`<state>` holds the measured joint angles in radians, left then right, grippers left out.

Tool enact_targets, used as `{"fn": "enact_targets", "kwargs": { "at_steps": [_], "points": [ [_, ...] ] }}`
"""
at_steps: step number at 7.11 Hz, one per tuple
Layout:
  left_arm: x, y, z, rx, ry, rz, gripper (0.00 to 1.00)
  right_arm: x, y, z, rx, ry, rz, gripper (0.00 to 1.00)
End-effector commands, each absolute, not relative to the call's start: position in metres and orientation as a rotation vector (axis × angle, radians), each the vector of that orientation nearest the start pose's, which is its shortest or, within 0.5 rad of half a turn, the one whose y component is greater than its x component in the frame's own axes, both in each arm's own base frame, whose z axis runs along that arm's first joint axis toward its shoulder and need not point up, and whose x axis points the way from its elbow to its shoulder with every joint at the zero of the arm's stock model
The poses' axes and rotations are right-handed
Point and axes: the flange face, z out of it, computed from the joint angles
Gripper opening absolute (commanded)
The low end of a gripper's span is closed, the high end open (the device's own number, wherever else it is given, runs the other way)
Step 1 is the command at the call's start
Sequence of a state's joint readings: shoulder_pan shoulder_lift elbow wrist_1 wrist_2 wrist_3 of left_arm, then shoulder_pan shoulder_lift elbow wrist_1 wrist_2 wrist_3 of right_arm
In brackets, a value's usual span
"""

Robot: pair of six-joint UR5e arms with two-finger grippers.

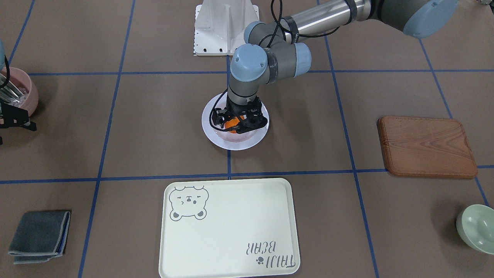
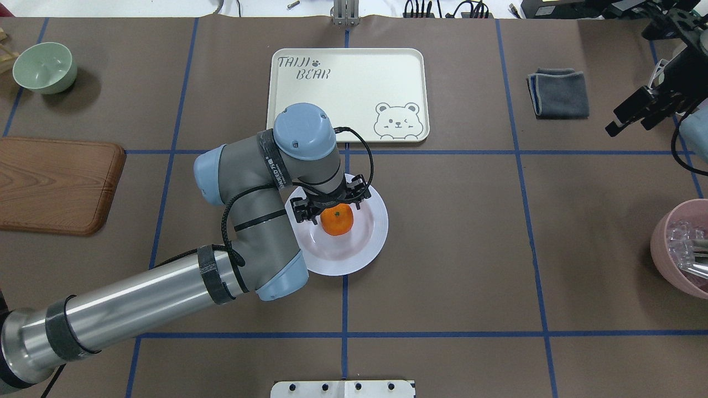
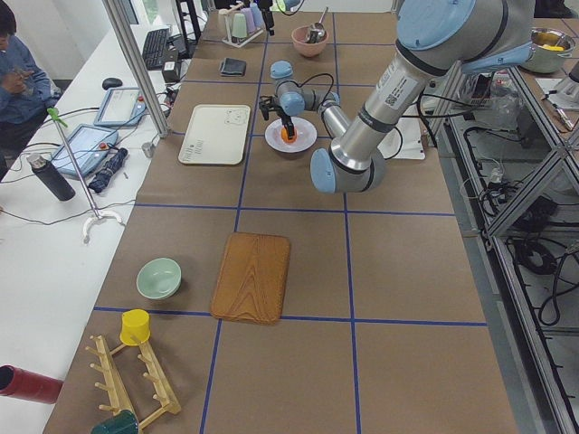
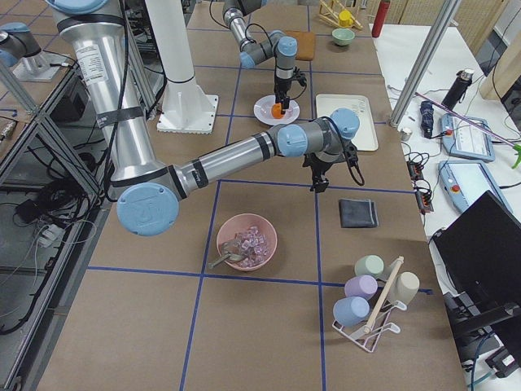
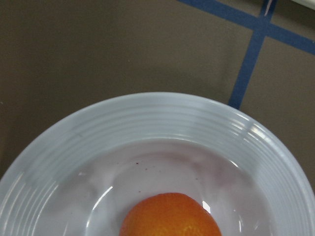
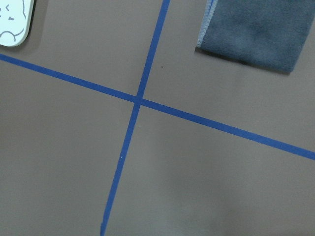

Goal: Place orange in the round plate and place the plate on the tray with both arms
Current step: 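Open the left gripper and lift away while the right arm reaches toward the plate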

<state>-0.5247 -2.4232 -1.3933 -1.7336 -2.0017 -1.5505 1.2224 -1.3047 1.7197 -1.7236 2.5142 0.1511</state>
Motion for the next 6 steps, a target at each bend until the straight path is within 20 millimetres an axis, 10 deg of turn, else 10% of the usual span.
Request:
{"fn": "enact_targets", "kwargs": {
  "at_steps": [1, 6],
  "points": [
    [0.575, -0.466, 0.172, -0.144, 0.96, -0.303, 0.98, -0.207, -0.551, 0.417, -0.018, -1.026, -0.193, 1.0],
    [0.408, -0.498, 0.228, -0.016, 1.013, -0.315, 0.98, -0.351, -0.482, 0.389, -0.057, -1.219, -0.041, 1.0]
  ]
}}
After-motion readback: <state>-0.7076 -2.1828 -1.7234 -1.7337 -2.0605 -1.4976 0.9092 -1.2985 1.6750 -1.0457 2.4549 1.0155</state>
